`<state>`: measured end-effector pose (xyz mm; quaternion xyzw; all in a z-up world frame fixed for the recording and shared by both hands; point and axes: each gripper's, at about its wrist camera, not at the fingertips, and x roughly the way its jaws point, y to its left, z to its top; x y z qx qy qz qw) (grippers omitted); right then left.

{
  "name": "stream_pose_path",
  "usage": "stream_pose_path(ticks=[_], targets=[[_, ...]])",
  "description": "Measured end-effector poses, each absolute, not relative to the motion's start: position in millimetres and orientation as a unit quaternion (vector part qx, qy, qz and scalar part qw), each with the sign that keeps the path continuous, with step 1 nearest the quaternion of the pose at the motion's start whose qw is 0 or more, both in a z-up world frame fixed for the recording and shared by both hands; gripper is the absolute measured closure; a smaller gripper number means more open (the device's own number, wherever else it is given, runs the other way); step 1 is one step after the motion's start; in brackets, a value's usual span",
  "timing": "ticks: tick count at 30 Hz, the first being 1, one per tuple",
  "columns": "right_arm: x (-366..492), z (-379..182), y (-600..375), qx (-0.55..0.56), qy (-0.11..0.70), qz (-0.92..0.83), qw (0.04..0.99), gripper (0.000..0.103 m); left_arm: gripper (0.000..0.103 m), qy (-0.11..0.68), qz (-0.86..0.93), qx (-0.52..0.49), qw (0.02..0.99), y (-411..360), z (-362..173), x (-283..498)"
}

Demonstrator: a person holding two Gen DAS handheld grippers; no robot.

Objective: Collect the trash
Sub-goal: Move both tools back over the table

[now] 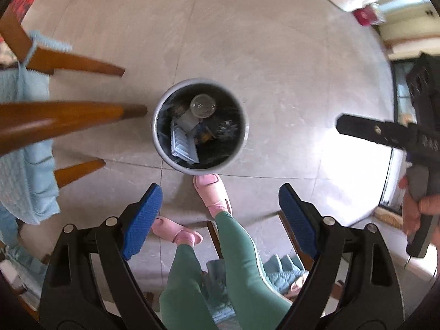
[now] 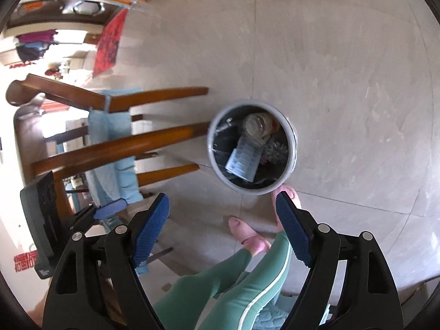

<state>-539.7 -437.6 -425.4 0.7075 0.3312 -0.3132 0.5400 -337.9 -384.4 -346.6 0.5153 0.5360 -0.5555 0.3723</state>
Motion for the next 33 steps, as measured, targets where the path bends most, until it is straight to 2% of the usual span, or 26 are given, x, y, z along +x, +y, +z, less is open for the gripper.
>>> stream_pose_path(ticks=[9,10,18,25,33], targets=[[-543,-327,-436,0.673,0.318,-0.321,0.585,0.021,0.019,0.472,-0.624,0.482,0.395,-377,-216,-334],[-539,-315,-438,0.667,0.320,-0.315,0.595,0.018,0.019,0.465,-0.625,0.479,0.405,-376,-202,-329],[-468,-239,-463,0.598,0.338,-0.247,0.683,0.018,0.018,0.437,-0.594,0.404,0.541,-361,-114,-250],[-374,-184,-476,0.526,0.363,-0.158,0.752,0.017,0.015,0.446,-0.536,0.331,0.635,-317,-70,-169],[-259,-130,-460,0.446,0.393,-0.049,0.802,0.017,0.014,0.478,-0.450,0.233,0.718,-243,-49,-86]])
